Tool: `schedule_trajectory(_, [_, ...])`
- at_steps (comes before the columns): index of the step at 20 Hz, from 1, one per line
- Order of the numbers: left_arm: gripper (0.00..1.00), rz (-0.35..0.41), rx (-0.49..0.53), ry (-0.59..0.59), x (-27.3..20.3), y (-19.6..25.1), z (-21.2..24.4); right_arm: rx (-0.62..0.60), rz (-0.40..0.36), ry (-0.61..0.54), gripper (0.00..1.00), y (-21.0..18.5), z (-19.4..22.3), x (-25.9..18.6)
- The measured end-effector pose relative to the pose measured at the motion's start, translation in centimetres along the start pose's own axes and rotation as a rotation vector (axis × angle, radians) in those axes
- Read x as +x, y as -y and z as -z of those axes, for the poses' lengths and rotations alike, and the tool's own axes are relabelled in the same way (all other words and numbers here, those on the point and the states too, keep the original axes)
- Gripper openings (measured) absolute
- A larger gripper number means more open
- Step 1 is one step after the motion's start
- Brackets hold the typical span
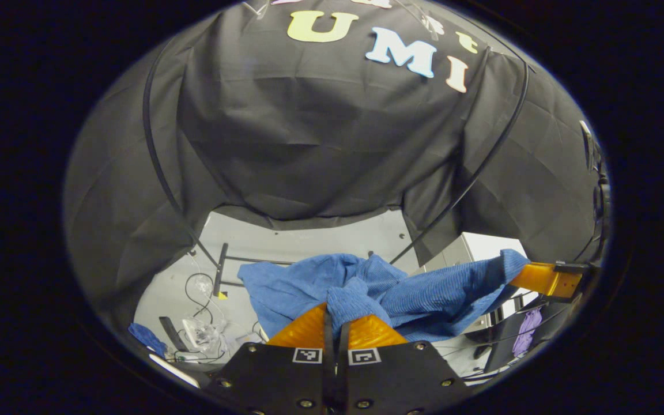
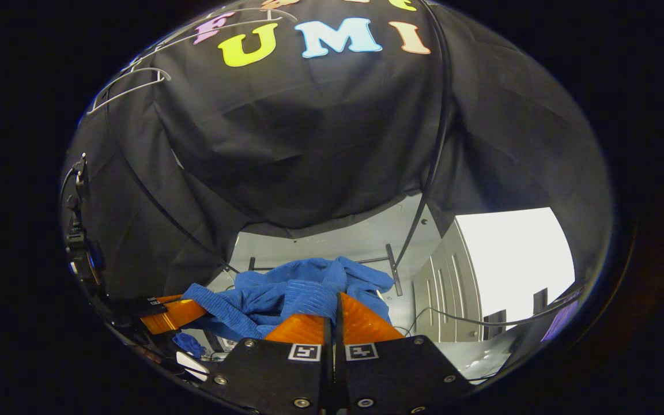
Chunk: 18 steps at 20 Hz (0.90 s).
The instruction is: Grasp the clothes on the hanger with both hands and then place them into the laundry hamper below.
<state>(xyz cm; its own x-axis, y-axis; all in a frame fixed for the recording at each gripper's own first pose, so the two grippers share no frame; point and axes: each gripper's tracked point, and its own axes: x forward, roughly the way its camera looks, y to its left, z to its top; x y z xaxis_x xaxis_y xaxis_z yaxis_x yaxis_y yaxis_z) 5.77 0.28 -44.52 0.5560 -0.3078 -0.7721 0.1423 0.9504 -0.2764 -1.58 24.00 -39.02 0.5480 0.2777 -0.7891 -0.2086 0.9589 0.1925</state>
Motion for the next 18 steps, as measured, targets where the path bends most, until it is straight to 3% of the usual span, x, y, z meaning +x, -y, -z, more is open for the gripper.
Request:
schedule_trajectory(1, [0.01, 0.005, 0.015, -0.002, -0.1, 0.1, 0.0, 0.005, 0.004, -0.002, 0.01, -0.1, 0.1, 0.1])
schedule_trajectory(5, [0.05, 0.019, 0.076, -0.016, -0.2, 0.7, 0.1, 0.011, 0.017, -0.001, 0.02, -0.5, 0.2, -0.2])
schedule_trajectory(6, [0.01, 0.024, 0.077, -0.018, 0.0, 0.7, 0.1, 0.012, 0.021, -0.003, 0.02, -0.5, 0.3, -0.3])
schedule_trajectory(9, [0.05, 0.024, 0.074, -0.021, -0.3, 0.2, 0.0, 0.033, 0.023, -0.005, 0.03, -0.4, 0.5, -0.8])
schedule_trajectory(10, [0.01, 0.023, 0.069, -0.024, -0.3, 0.0, -0.1, 0.040, 0.019, -0.008, 0.03, -0.4, 0.6, -0.9])
schedule_trajectory(11, [0.05, 0.036, 0.057, -0.029, -0.3, 0.0, 0.2, 0.046, 0.019, -0.018, 0.04, -0.4, 0.7, -0.9])
schedule_trajectory(12, [0.01, 0.055, 0.041, -0.035, -0.3, 0.1, 0.3, 0.053, 0.010, -0.025, 0.06, -0.6, 1.0, -1.0])
schedule_trajectory(13, [0.06, 0.075, 0.030, -0.047, -0.4, 0.4, 0.6, 0.059, -0.004, -0.027, 0.07, -0.9, 1.0, -1.1])
schedule_trajectory(14, [0.01, 0.092, 0.032, -0.061, -0.3, 0.4, 0.7, 0.061, -0.012, -0.026, 0.10, -1.1, 1.0, -1.2])
schedule_trajectory(15, [0.05, 0.075, 0.050, -0.070, -0.7, -0.6, 1.1, 0.062, -0.015, -0.020, 0.05, -1.2, 0.8, -1.4])
schedule_trajectory(16, [0.09, 0.045, 0.070, -0.070, -0.7, -1.8, 0.9, 0.064, -0.019, -0.014, 0.27, -1.4, 0.8, -1.5])
schedule_trajectory(18, [0.44, 0.027, 0.080, -0.056, -1.5, -3.0, 1.0, 0.066, -0.031, -0.002, 0.62, -1.9, 0.7, -2.1])
